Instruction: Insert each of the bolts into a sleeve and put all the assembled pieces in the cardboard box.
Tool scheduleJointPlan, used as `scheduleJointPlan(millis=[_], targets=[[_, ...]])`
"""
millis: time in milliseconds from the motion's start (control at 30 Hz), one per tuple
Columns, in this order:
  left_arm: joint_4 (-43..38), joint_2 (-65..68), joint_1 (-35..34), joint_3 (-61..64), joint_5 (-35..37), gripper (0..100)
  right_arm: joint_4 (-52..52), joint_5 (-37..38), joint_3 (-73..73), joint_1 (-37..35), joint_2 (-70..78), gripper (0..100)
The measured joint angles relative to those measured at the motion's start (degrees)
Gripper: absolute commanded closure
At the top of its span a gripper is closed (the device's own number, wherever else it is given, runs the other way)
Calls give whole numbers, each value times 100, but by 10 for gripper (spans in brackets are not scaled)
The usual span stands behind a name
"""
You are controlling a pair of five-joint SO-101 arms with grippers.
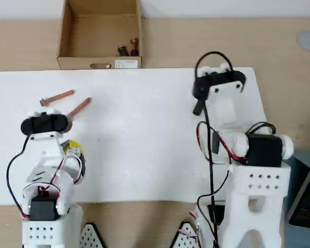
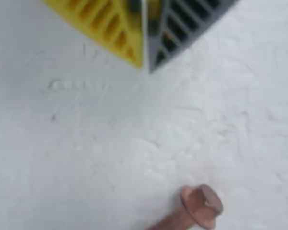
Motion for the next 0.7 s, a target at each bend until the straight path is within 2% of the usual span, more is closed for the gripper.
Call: scheduleJointPlan(millis=[233,467,700], targets=[[0,1811,0,-1407,220,993,0,-44,9,237,-97,988],[0,3895,0,-3024,1248,995,0,-44,9,237,-97,988],[-9,5837,-202,-4475,2277,998,0,-431,44,237,-97,988]])
